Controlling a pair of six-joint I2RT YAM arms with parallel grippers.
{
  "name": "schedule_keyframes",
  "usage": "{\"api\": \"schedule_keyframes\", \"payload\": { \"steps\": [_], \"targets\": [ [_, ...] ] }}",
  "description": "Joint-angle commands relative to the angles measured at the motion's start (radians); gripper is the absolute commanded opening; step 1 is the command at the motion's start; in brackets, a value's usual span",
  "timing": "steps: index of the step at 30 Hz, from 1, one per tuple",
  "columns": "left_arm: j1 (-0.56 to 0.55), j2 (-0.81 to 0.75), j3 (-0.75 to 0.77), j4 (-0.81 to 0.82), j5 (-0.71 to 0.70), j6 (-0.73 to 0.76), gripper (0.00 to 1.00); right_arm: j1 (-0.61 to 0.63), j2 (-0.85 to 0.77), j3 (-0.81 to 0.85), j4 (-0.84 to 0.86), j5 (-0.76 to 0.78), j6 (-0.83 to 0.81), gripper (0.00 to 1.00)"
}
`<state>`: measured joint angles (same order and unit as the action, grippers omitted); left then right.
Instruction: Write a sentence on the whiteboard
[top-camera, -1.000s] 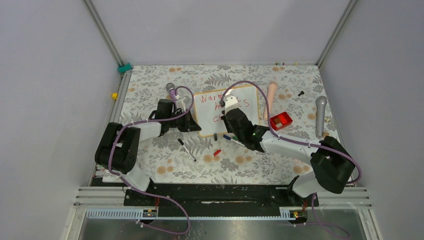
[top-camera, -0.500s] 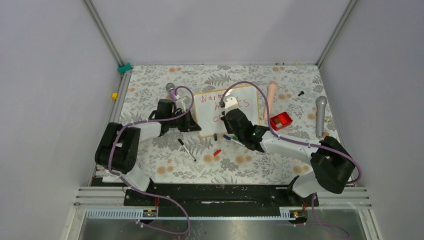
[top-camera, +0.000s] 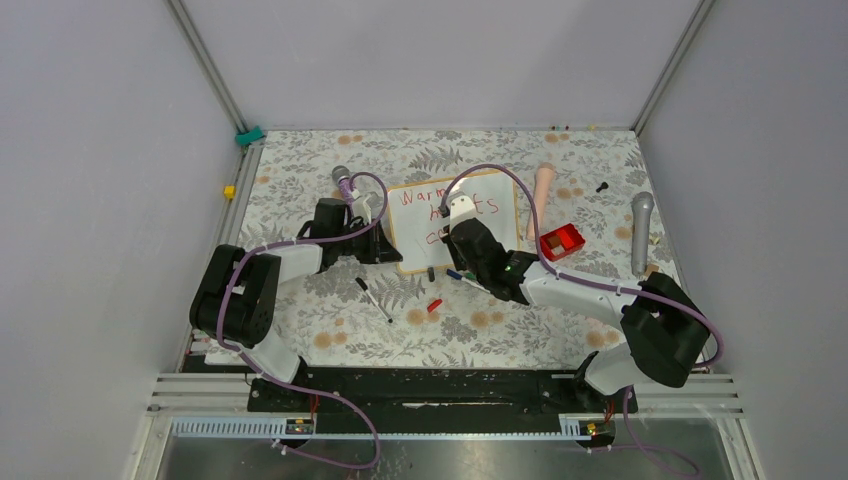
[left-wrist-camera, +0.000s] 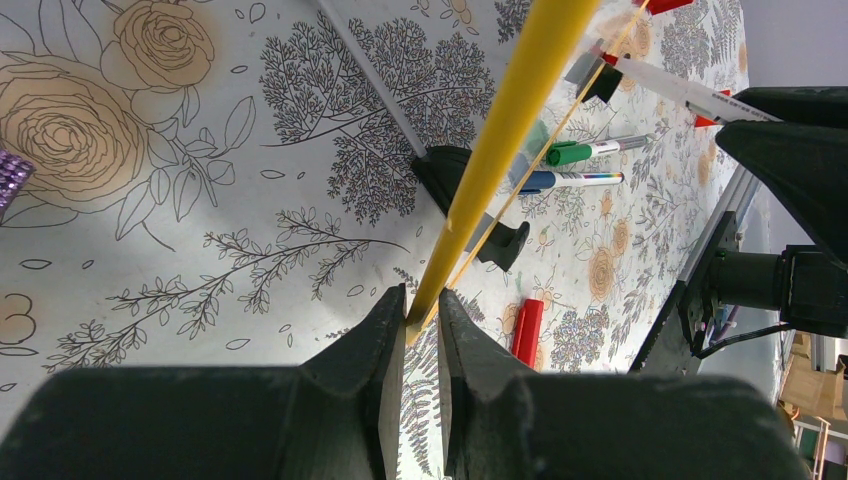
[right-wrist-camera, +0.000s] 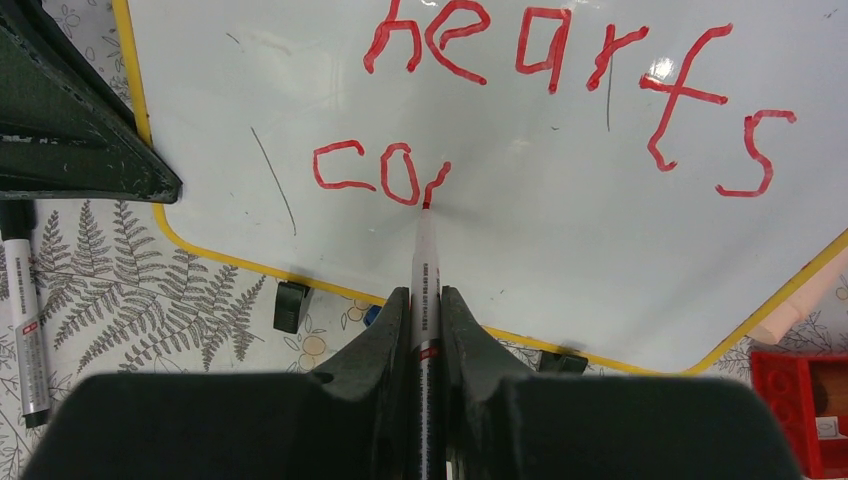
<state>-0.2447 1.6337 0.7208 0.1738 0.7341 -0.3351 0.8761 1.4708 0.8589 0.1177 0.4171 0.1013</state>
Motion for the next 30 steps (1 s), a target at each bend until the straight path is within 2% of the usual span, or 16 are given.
{"api": "schedule_keyframes", "payload": {
  "steps": [1,9,19,30],
  "targets": [
    [0.01,0.003,0.032,0.023,-0.031,0.014,0.0,-0.007,-0.01,0.009,-0.035,-0.008,0.015,0.0],
    [0.009,0.003,0.033,0.022,-0.031,0.016,0.0,-0.008,-0.021,0.021,-0.04,-0.004,0.013,0.0],
    [0.009,0.005,0.032,0.022,-0.031,0.015,0.0,-0.008,-0.11,0.045,-0.039,-0.027,0.008,0.0],
    [0.009,0.004,0.034,0.022,-0.032,0.015,0.0,-0.009,-0.047,0.093,-0.051,0.008,-0.011,0.0]
  ]
}}
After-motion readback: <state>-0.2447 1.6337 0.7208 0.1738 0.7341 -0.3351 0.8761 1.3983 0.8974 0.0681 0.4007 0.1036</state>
